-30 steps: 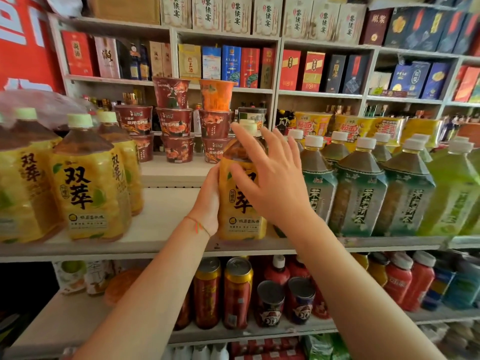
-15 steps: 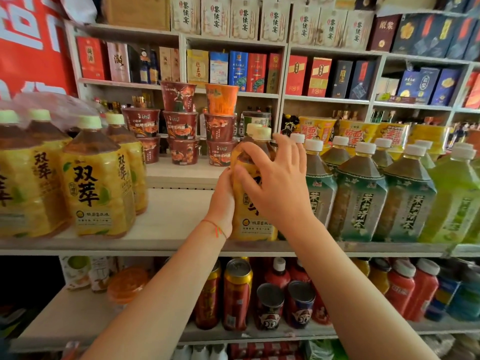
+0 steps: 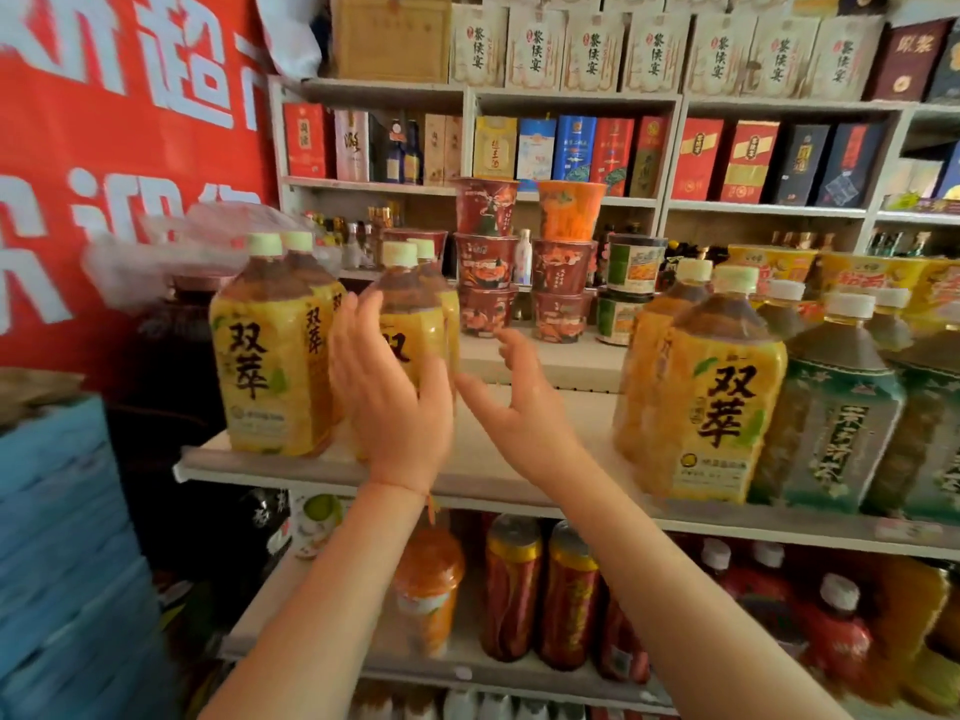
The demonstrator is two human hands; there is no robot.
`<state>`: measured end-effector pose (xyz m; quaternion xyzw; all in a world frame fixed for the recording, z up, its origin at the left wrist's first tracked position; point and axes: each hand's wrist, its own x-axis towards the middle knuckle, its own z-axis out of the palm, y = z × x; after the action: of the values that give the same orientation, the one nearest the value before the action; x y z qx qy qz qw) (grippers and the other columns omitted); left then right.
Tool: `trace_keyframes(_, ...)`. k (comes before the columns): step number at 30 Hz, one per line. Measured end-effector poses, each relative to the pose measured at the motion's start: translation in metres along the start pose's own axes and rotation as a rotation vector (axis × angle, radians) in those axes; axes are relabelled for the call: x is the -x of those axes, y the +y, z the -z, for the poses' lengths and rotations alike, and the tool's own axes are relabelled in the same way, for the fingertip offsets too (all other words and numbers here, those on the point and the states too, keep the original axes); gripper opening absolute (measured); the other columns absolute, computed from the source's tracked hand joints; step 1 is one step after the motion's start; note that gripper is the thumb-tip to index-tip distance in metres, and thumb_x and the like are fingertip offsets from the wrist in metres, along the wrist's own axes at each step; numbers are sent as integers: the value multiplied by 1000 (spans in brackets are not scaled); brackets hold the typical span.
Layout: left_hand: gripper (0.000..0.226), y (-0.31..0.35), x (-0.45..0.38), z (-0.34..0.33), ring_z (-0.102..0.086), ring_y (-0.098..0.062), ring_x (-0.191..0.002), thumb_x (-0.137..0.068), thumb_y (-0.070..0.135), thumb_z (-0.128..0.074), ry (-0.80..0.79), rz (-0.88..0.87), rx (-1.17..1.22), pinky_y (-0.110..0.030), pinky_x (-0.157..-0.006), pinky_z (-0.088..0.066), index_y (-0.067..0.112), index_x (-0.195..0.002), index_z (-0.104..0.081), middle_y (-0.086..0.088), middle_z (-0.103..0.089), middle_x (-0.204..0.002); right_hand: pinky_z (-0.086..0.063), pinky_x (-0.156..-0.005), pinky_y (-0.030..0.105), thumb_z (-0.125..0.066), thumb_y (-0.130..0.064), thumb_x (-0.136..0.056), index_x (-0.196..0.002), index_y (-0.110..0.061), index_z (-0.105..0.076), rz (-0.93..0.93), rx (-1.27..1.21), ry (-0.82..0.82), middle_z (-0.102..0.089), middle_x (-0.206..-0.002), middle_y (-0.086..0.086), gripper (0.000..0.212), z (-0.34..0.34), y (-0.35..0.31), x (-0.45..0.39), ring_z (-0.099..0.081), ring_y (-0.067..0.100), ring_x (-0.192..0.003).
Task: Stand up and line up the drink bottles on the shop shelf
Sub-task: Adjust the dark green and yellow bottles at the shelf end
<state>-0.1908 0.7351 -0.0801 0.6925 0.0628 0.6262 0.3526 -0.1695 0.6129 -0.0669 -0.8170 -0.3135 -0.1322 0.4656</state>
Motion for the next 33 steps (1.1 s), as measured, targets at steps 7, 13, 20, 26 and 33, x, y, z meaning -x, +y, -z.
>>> trace_keyframes(7, 83, -49, -35, 29, -30, -7, -146, -84, 76, -41, -455, 493, 389, -39, -121, -25, 38, -156, -26, 15, -31, -160, -47, -89, 7, -73, -36, -89, -146, -33, -26, -40, -318, -46, -48, -118, -31, 74, -56, -9, -21, -52, -25, -100)
trace_keyframes(13, 15, -50, -54, 31, -59, 7, -99, -99, 61, -37, -635, 666, 562, -23, -80, -48, 56, -105, -50, 25, -59, -106, -56, -90, 26, -76, -42, -84, -146, -29, -30, -93, -356, 4, -58, -122, -17, 78, -66, -13, -38, -60, 0, -110)
trace_keyframes(20, 74, -58, -53, 17, -66, -17, -116, -69, 77, -61, -762, 630, 662, -48, -99, -53, 47, -136, -52, 9, -69, -126, -53, -70, 11, -68, -44, -90, -136, -27, -41, -105, -395, 48, -62, -114, -17, 56, -66, -5, -40, -63, -5, -98)
trace_keyframes(26, 75, -41, -36, 2, -67, -17, -116, -70, 68, -71, -804, 617, 737, -51, -101, -52, 43, -138, -49, 6, -69, -127, -51, -74, 10, -55, -61, -79, -131, -28, -45, -79, -356, 118, -61, -115, -17, 63, -41, 3, -24, -61, -10, -97)
trace_keyframes(33, 70, -6, -6, -24, -67, -20, -116, -71, 62, -75, -854, 638, 815, -53, -99, -53, 45, -134, -51, 4, -69, -125, -47, -69, 5, -52, -59, -80, -103, -45, -45, -104, -295, 207, -59, -106, -19, 28, 2, 16, 3, -58, -21, -85)
